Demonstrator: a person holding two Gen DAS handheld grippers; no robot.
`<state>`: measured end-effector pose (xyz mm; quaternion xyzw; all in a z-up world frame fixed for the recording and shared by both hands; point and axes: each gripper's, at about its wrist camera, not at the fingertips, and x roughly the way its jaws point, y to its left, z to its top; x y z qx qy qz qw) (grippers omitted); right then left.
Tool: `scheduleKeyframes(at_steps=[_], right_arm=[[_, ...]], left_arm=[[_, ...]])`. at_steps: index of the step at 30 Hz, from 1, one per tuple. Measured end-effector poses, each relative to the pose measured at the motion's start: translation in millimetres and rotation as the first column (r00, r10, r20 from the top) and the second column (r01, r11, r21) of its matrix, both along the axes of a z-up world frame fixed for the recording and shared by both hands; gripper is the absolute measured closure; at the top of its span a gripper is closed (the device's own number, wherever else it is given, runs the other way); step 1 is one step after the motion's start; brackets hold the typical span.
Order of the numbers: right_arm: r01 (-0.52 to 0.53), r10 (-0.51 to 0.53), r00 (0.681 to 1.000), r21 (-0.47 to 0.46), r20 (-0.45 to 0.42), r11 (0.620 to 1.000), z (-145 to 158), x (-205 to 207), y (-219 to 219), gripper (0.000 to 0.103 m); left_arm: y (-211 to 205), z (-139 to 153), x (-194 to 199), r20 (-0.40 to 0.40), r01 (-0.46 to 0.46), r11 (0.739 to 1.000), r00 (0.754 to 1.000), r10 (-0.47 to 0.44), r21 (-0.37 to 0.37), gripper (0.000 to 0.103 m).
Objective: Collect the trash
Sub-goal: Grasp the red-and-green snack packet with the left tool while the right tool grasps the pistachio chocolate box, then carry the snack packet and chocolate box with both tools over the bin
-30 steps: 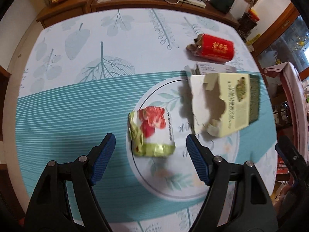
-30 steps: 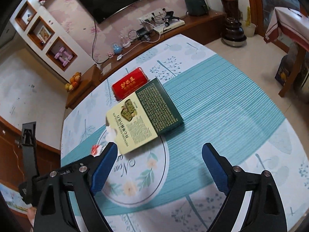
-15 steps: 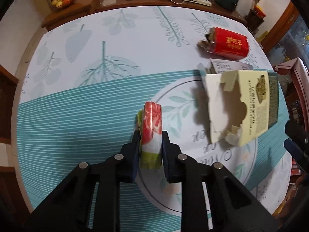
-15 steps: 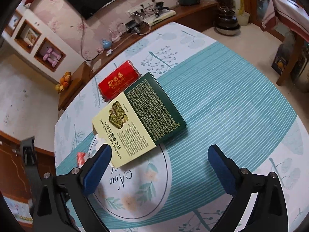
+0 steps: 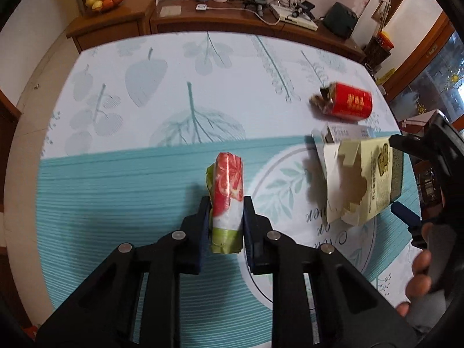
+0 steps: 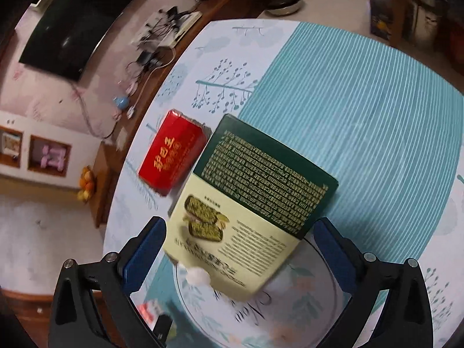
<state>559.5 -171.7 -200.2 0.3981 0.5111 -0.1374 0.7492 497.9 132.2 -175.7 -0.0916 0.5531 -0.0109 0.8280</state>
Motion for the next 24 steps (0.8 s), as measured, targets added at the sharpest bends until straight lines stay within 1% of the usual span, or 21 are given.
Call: scheduleKeyframes(at_steps=[4, 8, 11, 13, 16, 19, 21, 24], right_arm=[[0.041, -0.042, 0.999, -0.076, -0.021, 0.996, 5.6, 16.2, 16.5, 0.0], [0.023, -0.034, 0.998, -0.183, -0.059, 0.983, 5.6, 35.1, 34.0, 0.0], [-0.039, 0.007, 0.994, -0.287, -0.113, 0.957, 3.3, 49.8, 52.0, 0.0], [-0.07, 0.031, 0.992, -0.331, -0.12, 0.941, 2.7, 55.4, 64.1, 0.0], [-0.104, 0.06, 0.99, -0.372, -0.129, 0.922, 1.5, 53.4, 72.0, 0.001], [-0.145, 0.097, 0.986, -0.401, -0.137, 0.904, -0.5, 46.9, 77.4, 0.001], [-0.208, 0.154, 0.975, -0.434, -0.157, 0.877, -3.7, 46.1, 83.5, 0.001], [-0.294, 0.235, 0.955, -0.461, -0.181, 0.837, -3.9, 25.5, 80.3, 0.001]], left_arm=[[15.4, 5.7, 4.0, 0.01, -0.018, 1.0, 1.0, 0.018, -0.022, 0.086], [26.0, 5.7, 7.4, 0.009, -0.03, 0.999, 0.999, 0.031, -0.032, 0.086], [29.2, 6.6, 12.1, 0.021, -0.049, 0.998, 0.999, 0.05, -0.028, 0.086], [30.4, 7.3, 15.1, 0.041, -0.067, 0.997, 0.997, 0.068, -0.024, 0.086], [33.5, 6.6, 21.5, 0.055, -0.1, 0.995, 0.993, 0.101, -0.018, 0.086], [36.4, 3.3, 24.3, 0.045, -0.116, 0.993, 0.992, 0.117, -0.027, 0.086], [37.5, 1.7, 22.9, 0.042, -0.114, 0.993, 0.992, 0.116, -0.038, 0.085], [38.1, 0.5, 17.9, 0.037, -0.11, 0.993, 0.993, 0.111, -0.052, 0.086]])
